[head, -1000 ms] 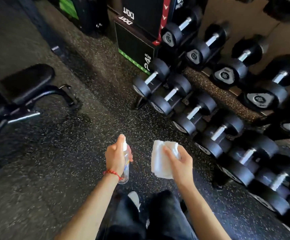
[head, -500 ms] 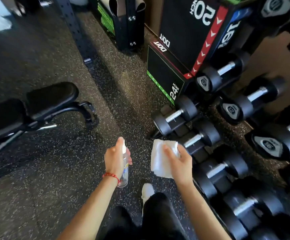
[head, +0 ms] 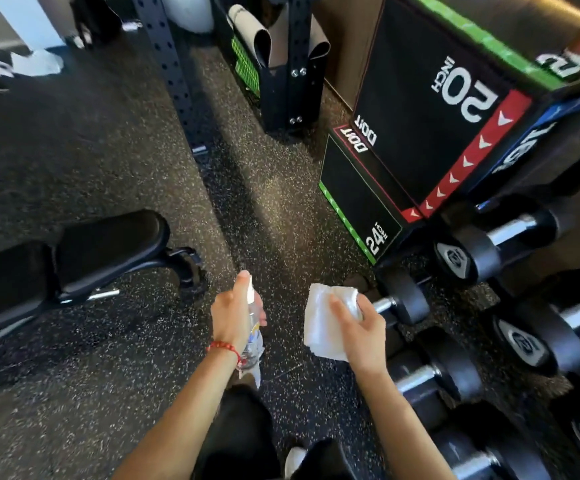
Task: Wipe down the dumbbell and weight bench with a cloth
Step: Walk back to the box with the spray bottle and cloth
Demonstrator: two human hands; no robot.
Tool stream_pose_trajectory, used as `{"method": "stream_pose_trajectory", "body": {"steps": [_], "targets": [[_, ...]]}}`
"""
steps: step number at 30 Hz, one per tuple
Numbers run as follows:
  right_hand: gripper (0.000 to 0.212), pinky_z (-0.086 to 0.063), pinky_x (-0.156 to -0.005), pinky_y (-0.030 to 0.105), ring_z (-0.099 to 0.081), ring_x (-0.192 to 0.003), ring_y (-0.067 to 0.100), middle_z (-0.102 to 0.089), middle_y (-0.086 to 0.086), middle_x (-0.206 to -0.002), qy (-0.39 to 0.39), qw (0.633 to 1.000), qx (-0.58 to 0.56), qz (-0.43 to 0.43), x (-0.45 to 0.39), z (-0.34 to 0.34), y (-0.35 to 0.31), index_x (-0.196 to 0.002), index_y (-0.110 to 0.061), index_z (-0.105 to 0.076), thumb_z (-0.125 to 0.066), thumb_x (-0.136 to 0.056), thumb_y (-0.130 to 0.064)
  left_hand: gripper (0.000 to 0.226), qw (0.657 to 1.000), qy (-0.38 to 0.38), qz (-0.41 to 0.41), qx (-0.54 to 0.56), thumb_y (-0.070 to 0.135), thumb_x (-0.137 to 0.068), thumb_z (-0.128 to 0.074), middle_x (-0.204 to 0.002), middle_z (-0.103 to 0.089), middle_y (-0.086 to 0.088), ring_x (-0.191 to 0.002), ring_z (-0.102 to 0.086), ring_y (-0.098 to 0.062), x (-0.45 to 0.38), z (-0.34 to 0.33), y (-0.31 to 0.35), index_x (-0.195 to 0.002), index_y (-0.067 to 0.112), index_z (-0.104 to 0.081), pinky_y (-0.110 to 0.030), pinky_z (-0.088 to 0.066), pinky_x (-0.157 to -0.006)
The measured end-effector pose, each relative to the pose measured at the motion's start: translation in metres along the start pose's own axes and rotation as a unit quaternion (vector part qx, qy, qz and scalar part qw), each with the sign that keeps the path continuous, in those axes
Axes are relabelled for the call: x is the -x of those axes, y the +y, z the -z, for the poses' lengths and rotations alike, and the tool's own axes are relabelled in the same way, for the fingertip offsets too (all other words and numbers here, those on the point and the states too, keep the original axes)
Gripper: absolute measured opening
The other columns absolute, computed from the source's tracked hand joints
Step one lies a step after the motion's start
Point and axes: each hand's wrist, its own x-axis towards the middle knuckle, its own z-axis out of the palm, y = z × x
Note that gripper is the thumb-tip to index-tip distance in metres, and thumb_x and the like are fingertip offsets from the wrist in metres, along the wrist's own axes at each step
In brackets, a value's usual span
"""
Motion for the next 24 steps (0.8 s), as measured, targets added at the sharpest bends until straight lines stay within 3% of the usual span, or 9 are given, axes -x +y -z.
{"method": "stream_pose_trajectory", "body": {"steps": [4, 7, 12, 16, 20, 22, 24], "targets": [[0.047, -0.042, -0.064, 0.034, -0.046, -0.069, 0.016, -0.052, 0.021, -0.074, 0.011, 1.0, -0.022, -0.018, -0.068, -0.04, -0.028, -0.084, 0.0, -0.057, -0.063, -0.076, -0.046, 0.065, 1.0, -0.012, -0.004, -0.012, 0.057, -0.082, -0.04, -0.04, -0.055, -0.008, -0.039, -0.056, -0.021, -0.079, -0.01, 0.032, -0.04, 0.011, -0.055, -0.029, -0.049, -0.051], [0.033, -0.042, -0.063, 0.032, -0.048, -0.067, 0.014, -0.057, 0.013, -0.071, 0.022, 0.999, -0.017, -0.018, -0.118, -0.071, -0.053, -0.079, -0.006, -0.061, -0.066, -0.081, -0.039, 0.065, 0.999, -0.014, -0.012, -0.028, 0.051, -0.089, -0.04, -0.039, -0.055, -0.007, -0.039, -0.056, -0.021, -0.14, -0.014, 0.058, -0.042, 0.009, -0.055, -0.02, -0.045, -0.044], [0.021, -0.04, -0.057, 0.023, -0.05, -0.054, -0.004, -0.06, -0.013, -0.057, 0.04, 0.999, -0.012, -0.026, -0.195, -0.112, -0.084, -0.066, -0.025, -0.06, -0.061, -0.071, -0.046, 0.063, 0.999, -0.012, -0.006, -0.042, 0.05, -0.089, -0.041, -0.04, -0.057, -0.008, -0.037, -0.057, -0.02, -0.231, -0.027, 0.088, -0.042, 0.011, -0.057, -0.018, -0.042, -0.039], [0.025, -0.043, -0.058, 0.021, -0.053, -0.057, -0.004, -0.063, -0.009, -0.064, 0.06, 0.998, -0.014, -0.025, -0.247, -0.125, -0.1, -0.072, -0.021, -0.063, -0.062, -0.07, -0.046, 0.063, 0.999, -0.022, 0.01, -0.04, 0.048, -0.091, -0.041, -0.04, -0.057, -0.008, -0.037, -0.057, -0.02, -0.284, -0.052, 0.109, -0.039, 0.015, -0.057, -0.019, -0.042, -0.037], [0.026, -0.035, -0.048, 0.009, -0.044, -0.049, -0.003, -0.054, -0.016, -0.052, 0.066, 0.998, -0.007, -0.011, -0.308, -0.127, -0.113, -0.06, -0.023, -0.055, -0.062, -0.072, -0.045, 0.064, 0.998, -0.036, 0.012, -0.055, 0.047, -0.093, -0.039, -0.04, -0.057, -0.007, -0.037, -0.057, -0.019, -0.333, -0.09, 0.131, -0.041, 0.014, -0.056, -0.018, -0.041, -0.037], [0.028, -0.034, -0.049, 0.01, -0.043, -0.051, -0.002, -0.053, -0.014, -0.053, 0.067, 0.998, -0.004, -0.01, -0.342, -0.125, -0.119, -0.063, -0.021, -0.057, -0.061, -0.072, -0.047, 0.064, 0.997, -0.048, 0.003, -0.061, 0.047, -0.094, -0.038, -0.04, -0.057, -0.006, -0.037, -0.057, -0.019, -0.357, -0.112, 0.143, -0.045, 0.01, -0.057, -0.017, -0.04, -0.037], [0.037, -0.036, -0.055, 0.02, -0.044, -0.057, 0.007, -0.052, -0.004, -0.06, 0.063, 0.998, -0.008, -0.001, -0.376, -0.122, -0.126, -0.07, -0.011, -0.058, -0.06, -0.074, -0.047, 0.063, 0.997, -0.054, -0.006, -0.058, 0.047, -0.094, -0.039, -0.04, -0.057, -0.006, -0.038, -0.057, -0.019, -0.38, -0.135, 0.157, -0.05, 0.006, -0.057, -0.017, -0.041, -0.037]]}}
